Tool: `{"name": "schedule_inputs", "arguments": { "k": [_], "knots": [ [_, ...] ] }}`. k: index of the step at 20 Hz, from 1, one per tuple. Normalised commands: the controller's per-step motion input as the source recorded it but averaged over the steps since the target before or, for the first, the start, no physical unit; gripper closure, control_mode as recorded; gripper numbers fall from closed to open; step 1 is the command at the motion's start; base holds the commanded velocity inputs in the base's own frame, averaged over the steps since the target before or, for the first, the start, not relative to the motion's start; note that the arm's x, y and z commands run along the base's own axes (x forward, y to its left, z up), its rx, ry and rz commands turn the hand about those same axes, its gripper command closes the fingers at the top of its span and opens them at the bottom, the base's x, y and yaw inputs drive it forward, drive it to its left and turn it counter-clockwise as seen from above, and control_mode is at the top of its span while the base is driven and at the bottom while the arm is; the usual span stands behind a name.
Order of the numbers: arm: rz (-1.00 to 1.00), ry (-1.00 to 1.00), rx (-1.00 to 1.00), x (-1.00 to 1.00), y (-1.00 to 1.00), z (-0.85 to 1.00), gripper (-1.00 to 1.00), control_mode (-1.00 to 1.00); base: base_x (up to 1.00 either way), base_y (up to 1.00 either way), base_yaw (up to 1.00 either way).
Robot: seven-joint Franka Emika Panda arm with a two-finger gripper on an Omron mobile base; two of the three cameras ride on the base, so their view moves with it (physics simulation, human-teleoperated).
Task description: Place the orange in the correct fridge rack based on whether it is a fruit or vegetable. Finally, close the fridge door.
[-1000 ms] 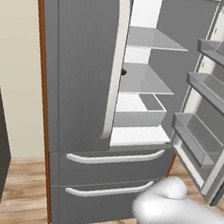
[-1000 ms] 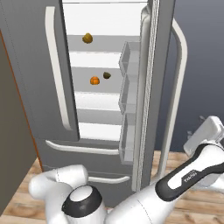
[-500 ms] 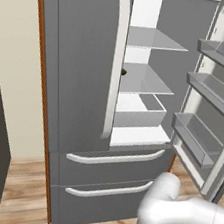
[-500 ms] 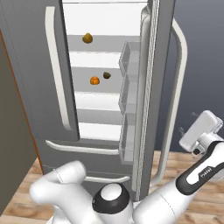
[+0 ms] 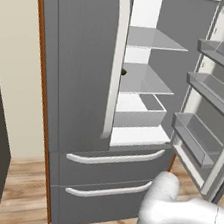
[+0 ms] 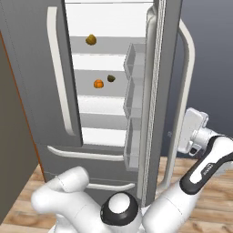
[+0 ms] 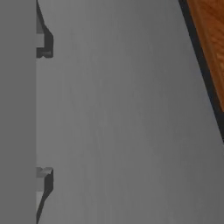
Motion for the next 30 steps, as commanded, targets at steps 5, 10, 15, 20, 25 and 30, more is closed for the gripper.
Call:
{"name": "schedule_inputs", "arguments": {
  "k": [5, 10, 15, 20, 25, 30],
  "knots": [
    [0.13, -0.05, -0.03, 0.0, 1.0, 0.0, -1.0, -1.0, 0.0, 0.0, 0.0],
    [0.05, -0.13, 0.0, 0.0, 0.95, 0.0, -1.0, -1.0, 0.0, 0.0, 0.0],
    [0.01, -0.2, 0.0, 0.0, 0.9, 0.05, -1.0, -1.0, 0.0, 0.0, 0.0],
    [-0.01, -0.2, 0.0, 0.13, 0.87, 0.14, -1.0, -1.0, 0.0, 0.0, 0.0],
    [-0.13, -0.07, -0.01, 0.32, 0.56, 0.29, -1.0, -1.0, 0.0, 0.0, 0.0],
    [-0.22, 0.0, -0.01, 0.37, 0.21, 0.4, -1.0, -1.0, 0.0, 0.0, 0.0]
  ]
}}
